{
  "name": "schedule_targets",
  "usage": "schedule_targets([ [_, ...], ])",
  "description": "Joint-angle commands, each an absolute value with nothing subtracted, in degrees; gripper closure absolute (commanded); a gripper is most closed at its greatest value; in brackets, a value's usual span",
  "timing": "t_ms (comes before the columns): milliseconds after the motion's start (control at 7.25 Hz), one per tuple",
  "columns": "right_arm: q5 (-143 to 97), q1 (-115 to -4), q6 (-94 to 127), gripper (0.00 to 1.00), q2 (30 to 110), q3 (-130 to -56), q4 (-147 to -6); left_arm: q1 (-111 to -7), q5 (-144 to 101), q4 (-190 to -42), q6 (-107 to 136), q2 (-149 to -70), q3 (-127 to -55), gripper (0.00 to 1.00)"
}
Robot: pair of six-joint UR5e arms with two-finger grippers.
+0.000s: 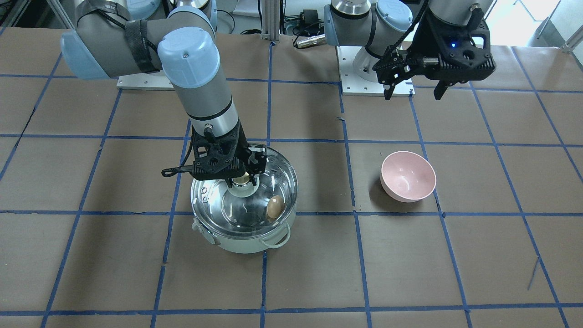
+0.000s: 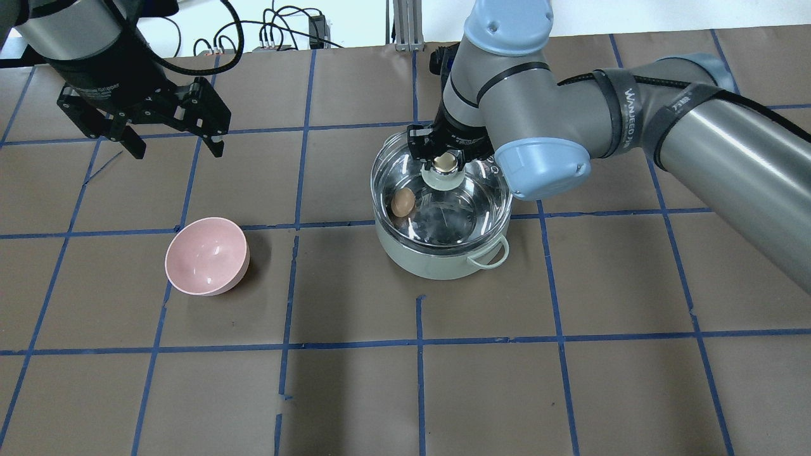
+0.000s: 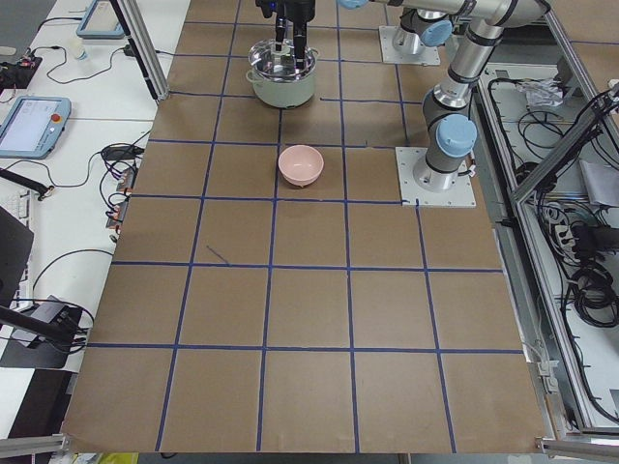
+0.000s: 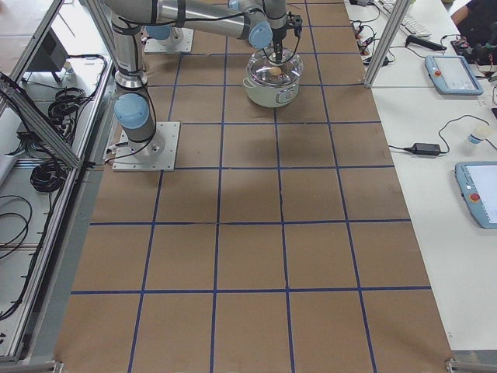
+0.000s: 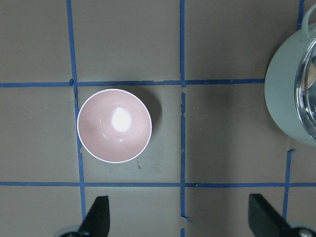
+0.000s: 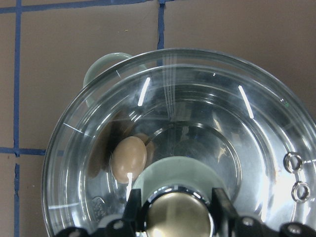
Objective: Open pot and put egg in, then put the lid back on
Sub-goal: 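Lower the lid onto the pot and open the right gripper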
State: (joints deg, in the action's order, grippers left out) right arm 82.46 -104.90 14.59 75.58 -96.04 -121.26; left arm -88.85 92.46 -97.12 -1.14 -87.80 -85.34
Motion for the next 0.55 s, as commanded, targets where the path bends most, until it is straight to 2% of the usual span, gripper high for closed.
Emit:
schedule_targets([
  [0,82.44,-104.94,14.50,0.77,75.50,-96.15,-121.20,-88.86,92.55,-97.12,-1.14,-87.80,-85.34,0.00],
  [414,82.35,-104.94,14.07,0.76,75.50,-97.56,-121.55,-88.86,92.46,-97.12,-1.14,-87.80,-85.43,0.00],
])
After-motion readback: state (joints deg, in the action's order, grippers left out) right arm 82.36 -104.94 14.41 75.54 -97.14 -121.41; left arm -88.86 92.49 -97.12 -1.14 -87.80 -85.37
